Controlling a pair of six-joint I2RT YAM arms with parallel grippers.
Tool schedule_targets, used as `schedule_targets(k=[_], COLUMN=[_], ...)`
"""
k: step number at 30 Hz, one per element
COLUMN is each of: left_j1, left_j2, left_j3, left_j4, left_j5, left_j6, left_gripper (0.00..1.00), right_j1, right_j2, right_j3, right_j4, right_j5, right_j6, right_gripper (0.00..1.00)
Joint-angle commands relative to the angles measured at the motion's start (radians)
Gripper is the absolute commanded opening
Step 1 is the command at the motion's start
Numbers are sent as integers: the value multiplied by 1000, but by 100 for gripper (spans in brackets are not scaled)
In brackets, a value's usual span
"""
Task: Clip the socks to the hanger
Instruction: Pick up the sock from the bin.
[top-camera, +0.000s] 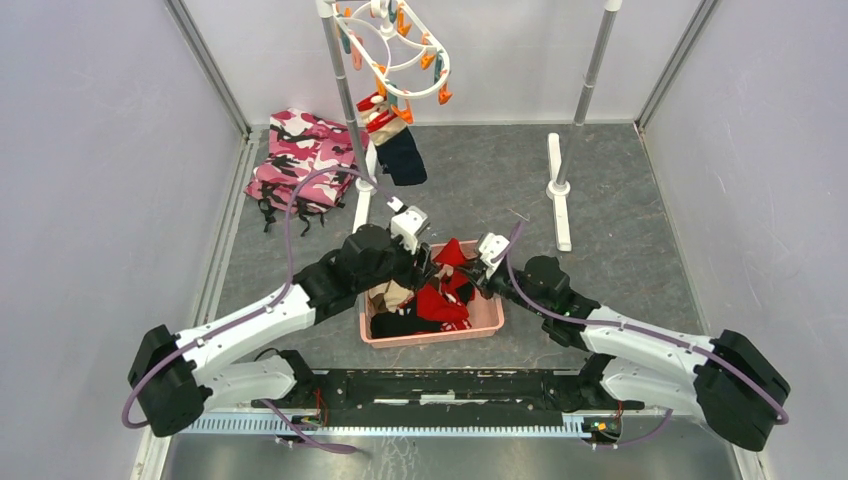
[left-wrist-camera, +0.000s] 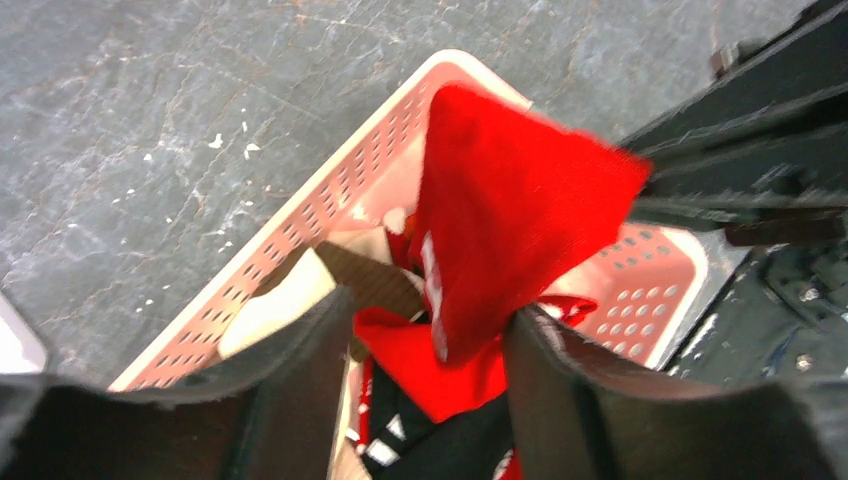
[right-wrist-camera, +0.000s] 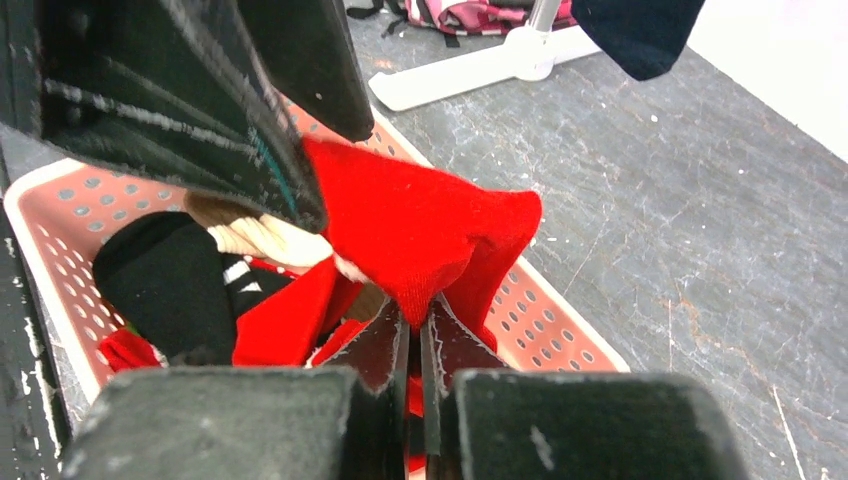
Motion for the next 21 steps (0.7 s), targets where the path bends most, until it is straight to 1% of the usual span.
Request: schedule_targets(k=[1, 3, 4, 5, 6, 8, 10, 12, 15, 18, 21], left_j1=[-2, -3, -3, -3, -3, -3, -3, -3, -3, -3, -4], left_j2=[-92, -142, -167, -201, -250, -297, -329, -352, -366, -362, -340], left_j3=[-112, -197, -252, -294, -395, -478, -547, -594, -636, -679, -757], left_j4=[172, 289, 355, 450, 602, 757, 862, 944, 1024, 1094, 1282], left_j5=[-89, -100, -102, -91, -44, -1, 34, 85, 153, 177, 213], left_j6=[65, 72, 71, 69, 74, 86, 91, 82, 66, 89, 133], left_gripper=[70, 80, 88, 95, 100, 100, 100, 100, 100, 100, 100], right_j1=[5, 5, 5, 5, 4, 5, 5, 5, 5, 5, 5], right_j2=[-71, -93, -101, -107, -115, -120, -118, -111, -105, -99, -90], right_j3=[71, 86, 95, 101, 111, 118, 123, 127, 130, 138, 149], right_j4=[-50, -73, -83, -91, -105, -113, -114, -116, -107, -99, -95], right_j5=[-26, -41, -50, -58, -64, -71, -81, -94, -104, -113, -125], right_j6=[-10, -8, -6, -2, 5, 8, 8, 9, 11, 14, 10], right_gripper=[0, 0, 0, 0, 0, 0, 0, 0, 0, 0, 0])
